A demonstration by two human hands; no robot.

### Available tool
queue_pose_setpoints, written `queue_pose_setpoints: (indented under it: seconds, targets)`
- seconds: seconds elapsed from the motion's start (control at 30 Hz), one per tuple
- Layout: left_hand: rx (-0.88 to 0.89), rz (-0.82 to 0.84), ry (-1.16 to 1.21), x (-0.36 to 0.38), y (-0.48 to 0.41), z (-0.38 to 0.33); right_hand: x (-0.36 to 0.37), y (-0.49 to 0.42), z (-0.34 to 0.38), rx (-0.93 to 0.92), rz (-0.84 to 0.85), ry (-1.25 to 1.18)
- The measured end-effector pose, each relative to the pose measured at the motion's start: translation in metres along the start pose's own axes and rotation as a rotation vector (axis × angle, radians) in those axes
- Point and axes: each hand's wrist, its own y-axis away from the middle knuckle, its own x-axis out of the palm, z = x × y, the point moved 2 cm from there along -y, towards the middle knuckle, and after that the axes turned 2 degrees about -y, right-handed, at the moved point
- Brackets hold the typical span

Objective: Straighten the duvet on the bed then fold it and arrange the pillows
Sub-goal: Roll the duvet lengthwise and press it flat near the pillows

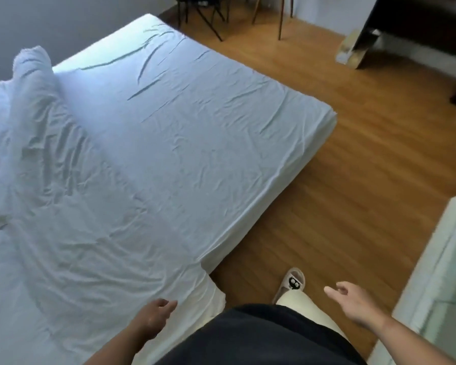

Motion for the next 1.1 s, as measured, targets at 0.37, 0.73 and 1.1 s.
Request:
queue_pose_setpoints:
  seconds: [0.37, 0.73, 1.1]
  targets:
    - [0.265, -0.075, -0.208, 0.040, 0.003, -0.363, -0.211, -0.097, -0.046, 0.046, -0.051, -0.310]
    - [0.363, 0.133, -0.326, 0.102, -0.043, -0.681, -0.398, -0.208, -0.039, 0.138, -0.064, -0.495]
    - [0.397, 0.148, -0.414, 0.099, -0.095, -0.974, -0.632, -0.334, 0.000, 0.221, -0.192, -0.590]
